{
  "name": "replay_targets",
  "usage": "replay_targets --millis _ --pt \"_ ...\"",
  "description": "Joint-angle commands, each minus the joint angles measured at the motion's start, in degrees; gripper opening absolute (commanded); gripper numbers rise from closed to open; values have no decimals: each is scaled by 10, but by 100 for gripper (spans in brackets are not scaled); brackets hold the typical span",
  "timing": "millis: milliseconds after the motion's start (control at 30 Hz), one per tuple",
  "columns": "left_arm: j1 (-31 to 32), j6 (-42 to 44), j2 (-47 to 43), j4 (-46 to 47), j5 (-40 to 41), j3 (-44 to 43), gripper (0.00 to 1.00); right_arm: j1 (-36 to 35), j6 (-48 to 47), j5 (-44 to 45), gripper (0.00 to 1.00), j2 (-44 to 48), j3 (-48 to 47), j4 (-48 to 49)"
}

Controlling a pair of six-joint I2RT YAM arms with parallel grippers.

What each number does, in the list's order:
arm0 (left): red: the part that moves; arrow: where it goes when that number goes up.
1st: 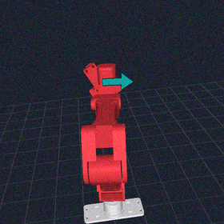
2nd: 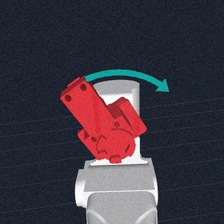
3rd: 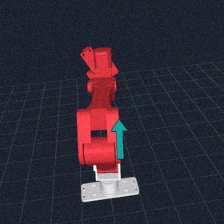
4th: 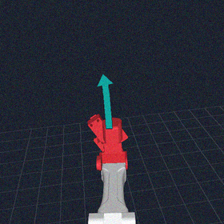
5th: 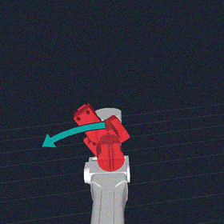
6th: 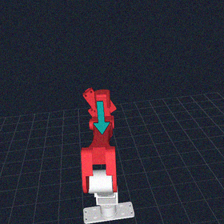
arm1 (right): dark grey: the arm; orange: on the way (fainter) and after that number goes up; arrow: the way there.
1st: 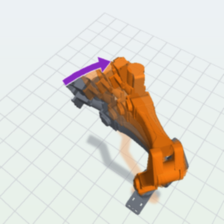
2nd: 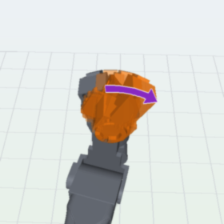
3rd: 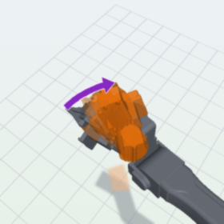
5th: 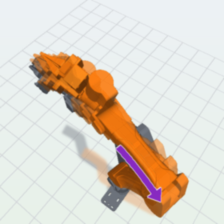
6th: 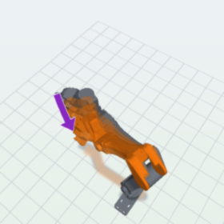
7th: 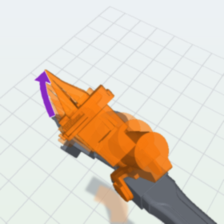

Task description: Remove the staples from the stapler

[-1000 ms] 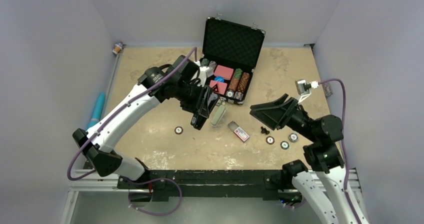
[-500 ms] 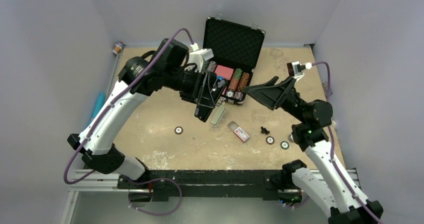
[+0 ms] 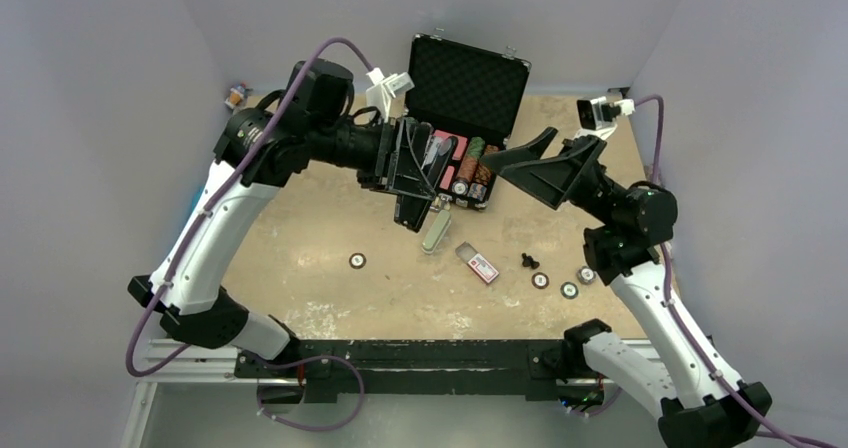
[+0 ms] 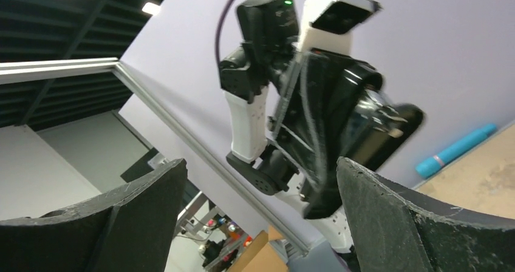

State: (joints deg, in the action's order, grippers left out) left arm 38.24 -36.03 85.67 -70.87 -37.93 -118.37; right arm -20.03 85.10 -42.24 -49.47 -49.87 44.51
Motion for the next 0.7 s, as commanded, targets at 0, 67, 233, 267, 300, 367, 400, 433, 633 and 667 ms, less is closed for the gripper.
replay_targets --millis 0,67,233,267,300,367,400,433,633,667 --pt "-4 -67 -62 126 -81 4 0 -10 -57 -5 98 -4 -27 -58" --pt "-4 -72 -80 152 -83 21 0 -18 -66 0 98 -14 -31 -64" --pt "-4 -72 -86 158 -93 21 0 -49 -76 30 98 -50 -51 -64" --pt "-4 -69 -87 156 -92 24 0 -57 -82 33 98 -60 -59 -64" --pt "-4 -65 -89 155 -89 28 0 -65 -87 34 98 -69 -67 -65" --pt "-4 -63 -89 156 -85 34 0 -76 -93 32 97 -93 -79 -61" --pt "-4 -65 -86 156 -87 33 0 -83 -96 32 97 -100 -85 -58" --pt "-4 -66 -83 155 -90 28 0 -90 -97 33 97 -107 -91 -55" --pt "-5 -70 -60 144 -89 -5 0 -124 -119 43 98 -129 -130 -54" --pt "-5 -72 -56 147 -90 -10 0 -124 -120 44 98 -132 -133 -54"
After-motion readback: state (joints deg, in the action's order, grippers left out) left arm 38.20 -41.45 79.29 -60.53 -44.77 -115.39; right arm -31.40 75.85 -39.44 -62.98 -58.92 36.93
